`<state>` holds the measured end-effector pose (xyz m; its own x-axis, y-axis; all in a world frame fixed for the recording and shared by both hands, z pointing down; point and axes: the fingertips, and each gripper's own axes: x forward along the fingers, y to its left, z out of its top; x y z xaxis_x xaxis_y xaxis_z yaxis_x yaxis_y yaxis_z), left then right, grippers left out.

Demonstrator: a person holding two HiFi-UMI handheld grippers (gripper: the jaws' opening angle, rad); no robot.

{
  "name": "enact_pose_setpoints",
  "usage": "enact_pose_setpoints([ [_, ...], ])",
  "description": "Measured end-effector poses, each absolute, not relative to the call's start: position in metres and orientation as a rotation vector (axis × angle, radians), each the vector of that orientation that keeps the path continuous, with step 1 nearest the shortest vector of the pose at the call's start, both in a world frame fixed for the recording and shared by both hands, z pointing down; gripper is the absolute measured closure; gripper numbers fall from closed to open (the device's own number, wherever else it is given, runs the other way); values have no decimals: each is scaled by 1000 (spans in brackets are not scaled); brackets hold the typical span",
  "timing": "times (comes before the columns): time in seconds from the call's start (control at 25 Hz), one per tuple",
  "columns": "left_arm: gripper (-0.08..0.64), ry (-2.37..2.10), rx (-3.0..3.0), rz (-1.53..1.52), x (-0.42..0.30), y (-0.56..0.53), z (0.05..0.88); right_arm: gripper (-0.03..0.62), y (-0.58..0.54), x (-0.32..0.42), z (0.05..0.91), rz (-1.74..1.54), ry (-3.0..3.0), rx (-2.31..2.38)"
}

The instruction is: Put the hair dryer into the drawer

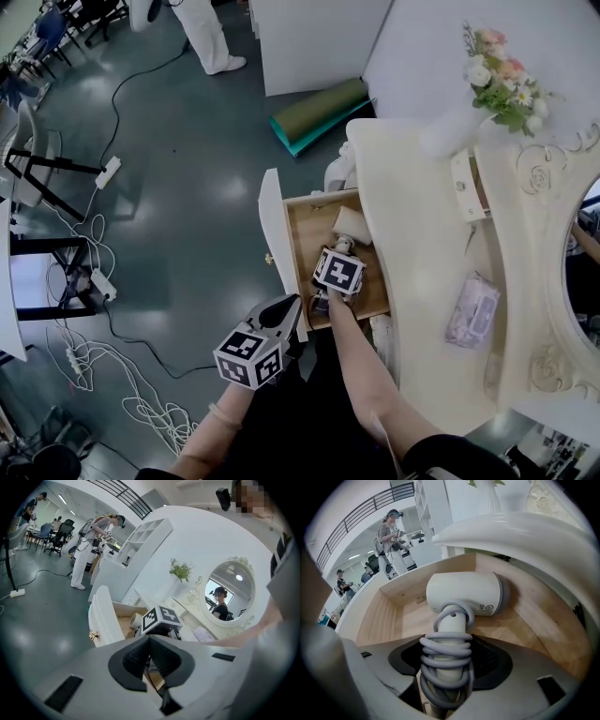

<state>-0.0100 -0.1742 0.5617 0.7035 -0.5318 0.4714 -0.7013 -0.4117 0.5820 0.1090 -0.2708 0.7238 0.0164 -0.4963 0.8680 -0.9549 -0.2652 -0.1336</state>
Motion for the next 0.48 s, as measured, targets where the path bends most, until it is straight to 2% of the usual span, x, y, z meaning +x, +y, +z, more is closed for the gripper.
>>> enact_pose_setpoints([
  [0.28, 560, -923, 2135, 272, -3, -172, 557, 297, -272, 107, 722, 1282, -1545, 1736],
  [0.48, 560, -931, 2151, 272, -3, -171, 553, 221, -269, 98, 722, 1295, -1595, 1659],
])
